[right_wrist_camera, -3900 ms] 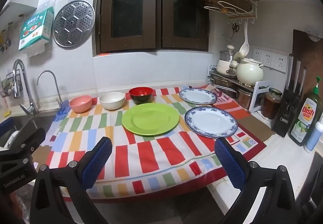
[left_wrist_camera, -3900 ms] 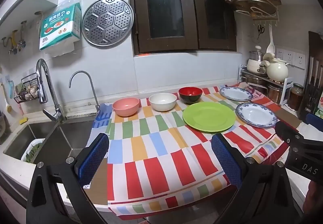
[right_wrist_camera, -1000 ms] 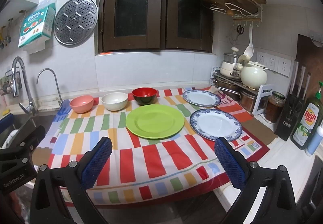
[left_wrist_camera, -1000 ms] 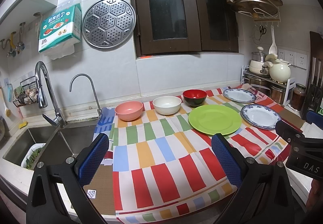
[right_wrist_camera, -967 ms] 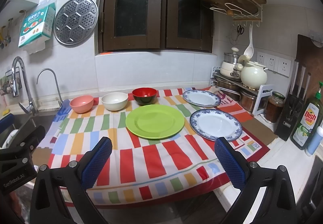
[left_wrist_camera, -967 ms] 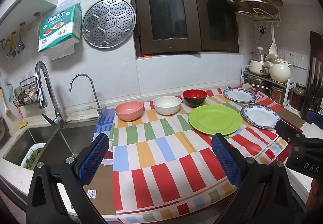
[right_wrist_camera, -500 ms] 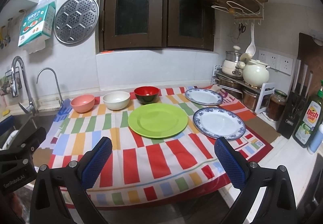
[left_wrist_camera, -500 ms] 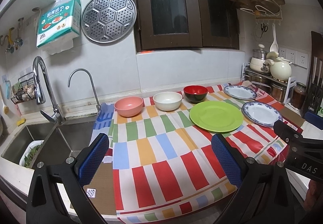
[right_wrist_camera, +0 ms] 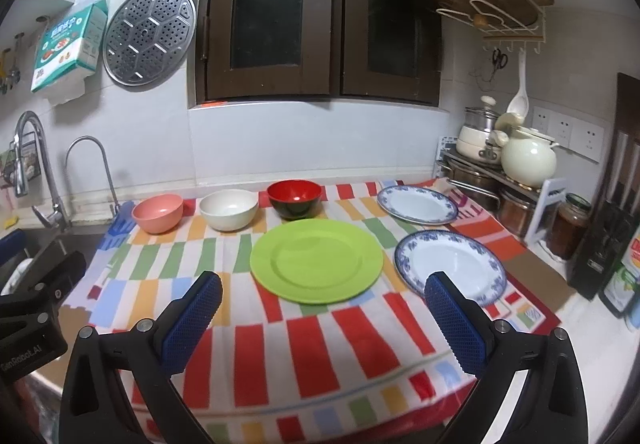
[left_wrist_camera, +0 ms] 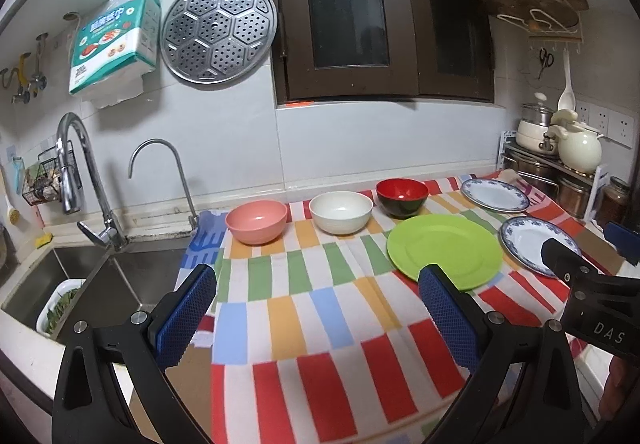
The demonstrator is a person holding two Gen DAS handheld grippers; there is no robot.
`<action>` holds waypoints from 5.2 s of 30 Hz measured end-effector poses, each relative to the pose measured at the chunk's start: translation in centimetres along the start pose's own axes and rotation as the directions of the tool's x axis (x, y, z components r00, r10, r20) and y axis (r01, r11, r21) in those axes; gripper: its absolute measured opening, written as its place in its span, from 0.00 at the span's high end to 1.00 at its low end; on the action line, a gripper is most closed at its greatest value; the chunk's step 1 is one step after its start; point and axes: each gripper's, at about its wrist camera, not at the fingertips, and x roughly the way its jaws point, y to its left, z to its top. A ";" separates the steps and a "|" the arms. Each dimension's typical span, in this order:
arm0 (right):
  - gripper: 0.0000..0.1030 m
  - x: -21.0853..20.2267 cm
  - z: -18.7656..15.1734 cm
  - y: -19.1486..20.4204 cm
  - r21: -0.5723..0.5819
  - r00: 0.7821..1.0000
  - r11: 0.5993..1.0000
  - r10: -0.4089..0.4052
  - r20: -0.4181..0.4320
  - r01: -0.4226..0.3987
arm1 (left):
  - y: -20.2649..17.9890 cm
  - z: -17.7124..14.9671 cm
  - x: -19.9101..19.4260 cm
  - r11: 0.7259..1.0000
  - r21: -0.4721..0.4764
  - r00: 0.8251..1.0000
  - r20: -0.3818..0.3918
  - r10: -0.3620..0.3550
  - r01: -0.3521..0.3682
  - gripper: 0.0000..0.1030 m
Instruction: Organize plates and bowls
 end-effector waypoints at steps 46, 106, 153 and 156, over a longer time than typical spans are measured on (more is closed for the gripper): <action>0.21 27.7 1.5 -8.0 -0.072 0.961 0.993 0.074 -0.268 -0.096 | -12.0 0.0 25.7 0.995 -0.026 0.926 -0.368 0.083 -0.099 0.15; 0.65 29.3 0.1 -5.0 -0.065 0.917 0.991 0.080 -0.392 -0.114 | -8.8 -1.6 27.3 0.996 -0.092 0.904 -0.427 -0.025 -0.016 0.64; 0.65 22.3 -3.5 12.7 -0.123 0.859 0.948 0.205 -0.468 -0.294 | 8.4 -6.7 19.9 0.975 -0.124 0.866 -0.489 0.100 -0.182 0.64; 0.65 22.4 -3.7 12.8 -0.120 0.855 0.949 0.203 -0.478 -0.293 | 8.4 -6.9 20.0 0.976 -0.120 0.865 -0.493 0.098 -0.179 0.64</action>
